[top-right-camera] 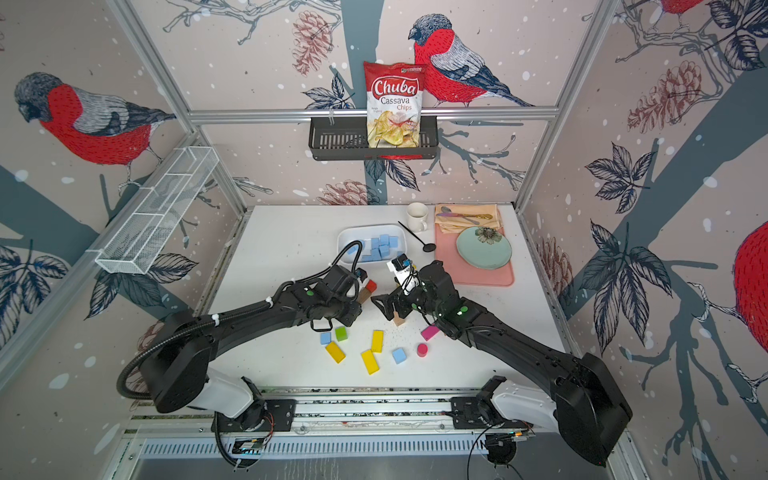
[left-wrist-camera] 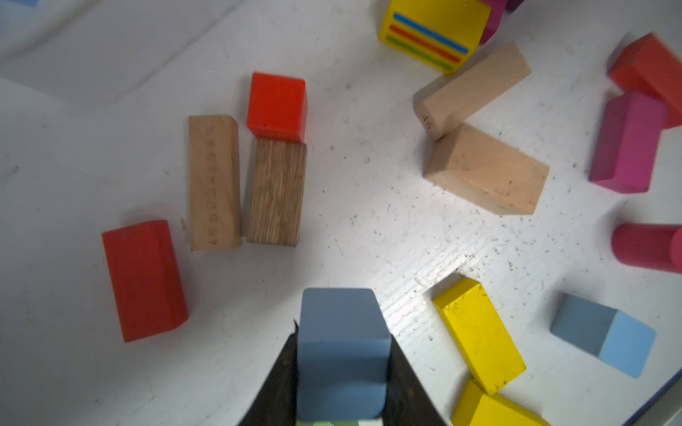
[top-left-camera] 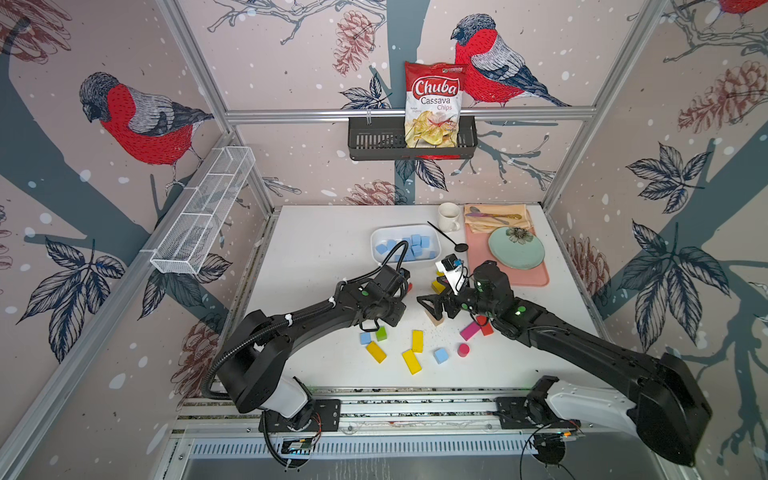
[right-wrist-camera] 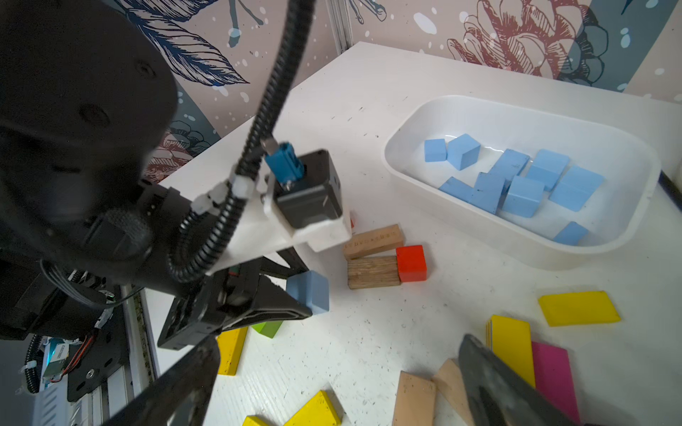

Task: Pick out the blue building blocks
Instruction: Pick up the building block from the center of the board.

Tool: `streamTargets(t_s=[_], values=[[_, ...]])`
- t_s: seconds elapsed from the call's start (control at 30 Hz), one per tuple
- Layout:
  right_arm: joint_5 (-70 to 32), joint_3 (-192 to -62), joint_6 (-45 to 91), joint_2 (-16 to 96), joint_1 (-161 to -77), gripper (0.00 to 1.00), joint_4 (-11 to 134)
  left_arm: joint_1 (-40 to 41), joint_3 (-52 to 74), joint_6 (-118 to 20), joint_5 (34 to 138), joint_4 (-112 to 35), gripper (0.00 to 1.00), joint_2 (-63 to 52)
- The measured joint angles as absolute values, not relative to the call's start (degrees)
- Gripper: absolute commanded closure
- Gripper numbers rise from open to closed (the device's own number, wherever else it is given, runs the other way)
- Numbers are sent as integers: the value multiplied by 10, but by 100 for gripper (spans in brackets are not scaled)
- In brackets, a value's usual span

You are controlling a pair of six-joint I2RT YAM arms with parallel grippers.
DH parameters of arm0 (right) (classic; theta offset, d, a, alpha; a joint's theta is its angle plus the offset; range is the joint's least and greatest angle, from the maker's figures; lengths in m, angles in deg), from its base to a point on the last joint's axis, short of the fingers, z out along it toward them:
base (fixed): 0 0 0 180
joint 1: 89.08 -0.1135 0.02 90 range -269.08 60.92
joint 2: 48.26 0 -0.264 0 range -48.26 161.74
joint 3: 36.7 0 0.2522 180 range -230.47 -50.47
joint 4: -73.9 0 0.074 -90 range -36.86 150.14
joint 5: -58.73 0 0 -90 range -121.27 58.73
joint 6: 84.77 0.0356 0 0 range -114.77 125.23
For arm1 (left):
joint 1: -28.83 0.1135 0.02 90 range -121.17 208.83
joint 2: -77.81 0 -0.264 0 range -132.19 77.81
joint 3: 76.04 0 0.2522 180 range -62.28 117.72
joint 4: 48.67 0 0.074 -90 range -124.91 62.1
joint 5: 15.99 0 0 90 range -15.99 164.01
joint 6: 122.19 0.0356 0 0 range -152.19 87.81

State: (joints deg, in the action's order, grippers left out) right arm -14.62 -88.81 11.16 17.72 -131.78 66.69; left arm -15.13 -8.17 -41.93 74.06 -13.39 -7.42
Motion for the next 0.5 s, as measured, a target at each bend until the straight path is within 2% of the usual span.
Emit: streamTargets(t_s=[0.27,0.5], values=[[-159,-886,112,173,-1318,1,674,-136,-10,-439,672,-169,100,-83],[-175,-883,112,168,-1318,1,674,-105,78,-461,650,-198,100,-145]])
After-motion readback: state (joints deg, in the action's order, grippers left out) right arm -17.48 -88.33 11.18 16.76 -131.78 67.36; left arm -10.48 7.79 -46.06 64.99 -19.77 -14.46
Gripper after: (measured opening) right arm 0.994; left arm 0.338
